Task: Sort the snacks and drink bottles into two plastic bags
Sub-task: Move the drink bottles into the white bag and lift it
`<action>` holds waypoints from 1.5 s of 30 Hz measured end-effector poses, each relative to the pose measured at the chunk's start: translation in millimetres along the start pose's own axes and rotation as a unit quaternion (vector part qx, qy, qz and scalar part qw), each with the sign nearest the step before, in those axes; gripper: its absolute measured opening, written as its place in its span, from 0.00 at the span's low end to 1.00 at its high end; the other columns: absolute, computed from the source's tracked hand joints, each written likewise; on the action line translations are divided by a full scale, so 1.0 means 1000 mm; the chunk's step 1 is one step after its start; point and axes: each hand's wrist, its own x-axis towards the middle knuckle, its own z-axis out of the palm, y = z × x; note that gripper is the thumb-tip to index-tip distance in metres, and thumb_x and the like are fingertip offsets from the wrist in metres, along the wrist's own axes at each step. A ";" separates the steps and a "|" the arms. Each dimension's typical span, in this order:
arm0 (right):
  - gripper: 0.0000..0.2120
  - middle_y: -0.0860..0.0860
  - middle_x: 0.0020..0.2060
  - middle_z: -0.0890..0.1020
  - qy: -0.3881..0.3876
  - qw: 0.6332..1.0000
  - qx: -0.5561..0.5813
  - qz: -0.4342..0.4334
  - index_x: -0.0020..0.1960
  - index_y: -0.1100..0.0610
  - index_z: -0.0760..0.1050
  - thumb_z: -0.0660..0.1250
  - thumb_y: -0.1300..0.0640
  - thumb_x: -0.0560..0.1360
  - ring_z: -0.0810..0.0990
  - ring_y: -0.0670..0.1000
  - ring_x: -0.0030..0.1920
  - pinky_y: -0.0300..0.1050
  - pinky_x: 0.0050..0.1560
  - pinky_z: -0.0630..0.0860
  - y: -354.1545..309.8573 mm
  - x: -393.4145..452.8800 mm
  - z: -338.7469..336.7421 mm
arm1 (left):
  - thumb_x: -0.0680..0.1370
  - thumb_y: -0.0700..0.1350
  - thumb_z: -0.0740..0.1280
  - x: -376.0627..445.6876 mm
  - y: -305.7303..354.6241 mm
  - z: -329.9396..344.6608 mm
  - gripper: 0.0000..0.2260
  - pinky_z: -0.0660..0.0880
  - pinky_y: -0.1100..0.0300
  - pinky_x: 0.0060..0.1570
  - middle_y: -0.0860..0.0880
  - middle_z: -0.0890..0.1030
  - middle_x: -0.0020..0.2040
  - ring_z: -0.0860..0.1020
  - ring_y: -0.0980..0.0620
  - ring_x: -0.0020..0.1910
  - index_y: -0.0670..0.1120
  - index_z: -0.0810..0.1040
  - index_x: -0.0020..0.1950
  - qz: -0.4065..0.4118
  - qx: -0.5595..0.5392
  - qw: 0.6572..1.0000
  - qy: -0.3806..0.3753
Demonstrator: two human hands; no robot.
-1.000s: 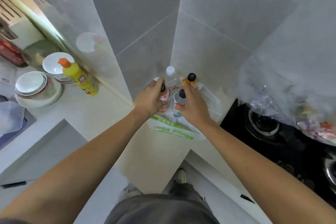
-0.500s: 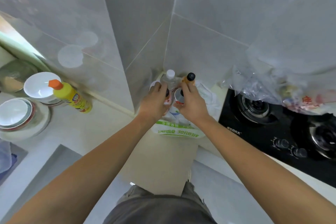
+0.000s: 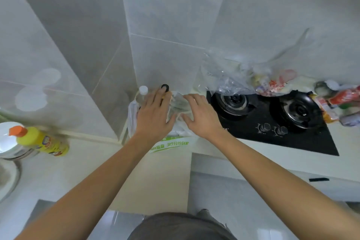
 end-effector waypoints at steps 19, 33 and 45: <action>0.34 0.54 0.76 0.70 0.099 0.973 -0.053 0.200 0.79 0.53 0.65 0.67 0.39 0.78 0.67 0.56 0.76 0.56 0.69 0.73 0.285 -0.286 -0.149 | 0.82 0.61 0.59 0.036 0.386 0.118 0.31 0.62 0.42 0.77 0.42 0.69 0.77 0.64 0.40 0.78 0.44 0.65 0.79 0.176 0.016 0.978 -0.109; 0.32 0.52 0.78 0.67 0.123 0.924 -0.047 0.358 0.79 0.51 0.63 0.67 0.42 0.79 0.63 0.55 0.77 0.56 0.73 0.67 0.502 -0.422 -0.225 | 0.82 0.59 0.61 0.079 0.641 0.227 0.30 0.70 0.46 0.72 0.43 0.72 0.74 0.68 0.42 0.74 0.44 0.66 0.78 0.281 -0.058 0.945 -0.155; 0.29 0.55 0.71 0.73 0.131 0.867 -0.079 0.474 0.75 0.55 0.68 0.68 0.45 0.78 0.70 0.60 0.70 0.58 0.64 0.75 0.723 -0.477 -0.276 | 0.81 0.56 0.64 0.172 0.831 0.373 0.27 0.73 0.47 0.63 0.43 0.75 0.70 0.72 0.42 0.69 0.43 0.67 0.76 0.351 -0.138 0.897 -0.231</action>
